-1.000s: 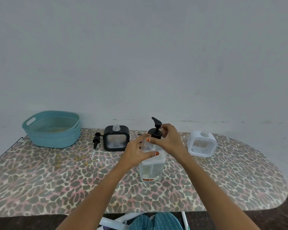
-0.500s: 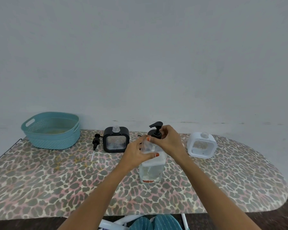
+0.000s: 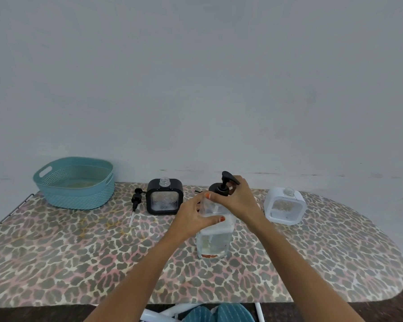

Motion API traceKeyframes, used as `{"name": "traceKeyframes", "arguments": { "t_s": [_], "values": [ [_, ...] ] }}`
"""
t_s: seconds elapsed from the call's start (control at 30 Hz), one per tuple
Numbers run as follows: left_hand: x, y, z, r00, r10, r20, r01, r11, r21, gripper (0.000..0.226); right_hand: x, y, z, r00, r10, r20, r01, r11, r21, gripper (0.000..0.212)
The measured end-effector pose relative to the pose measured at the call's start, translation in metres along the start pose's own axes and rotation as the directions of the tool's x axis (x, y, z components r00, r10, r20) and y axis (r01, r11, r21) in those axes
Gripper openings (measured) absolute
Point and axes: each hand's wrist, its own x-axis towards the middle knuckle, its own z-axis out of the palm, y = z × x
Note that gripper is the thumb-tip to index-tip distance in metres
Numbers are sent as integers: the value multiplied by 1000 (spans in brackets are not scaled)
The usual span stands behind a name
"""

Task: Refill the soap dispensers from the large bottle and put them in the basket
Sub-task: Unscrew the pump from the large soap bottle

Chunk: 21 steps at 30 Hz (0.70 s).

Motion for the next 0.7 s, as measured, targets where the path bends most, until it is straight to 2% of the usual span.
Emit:
{"name": "traceKeyframes", "arguments": {
  "t_s": [0.13,0.3,0.43,0.53,0.6,0.7],
  "values": [
    [0,-1,0,1000,-23,-1,23,1000,-20,71,-2,-2,-3,997,12,-73,-13,1000,-14,46],
    [1,-5,1,1000,-14,-4,14,1000,-5,69,-4,-7,-10,995,69,76,-81,981,176,41],
    [1,-4,1,1000,-9,-5,9,1000,-9,73,-5,-5,-7,999,44,2,-44,998,48,47],
    [1,-5,1,1000,-17,-7,17,1000,-16,75,-5,-3,-3,997,28,-73,-30,999,-24,40],
    [2,-5,1,1000,-19,-3,19,1000,-20,76,-5,-4,-5,997,36,-73,-36,999,0,32],
    [2,-7,2,1000,-25,0,25,999,-27,67,-6,-7,-9,996,80,28,-83,991,103,33]
  ]
}}
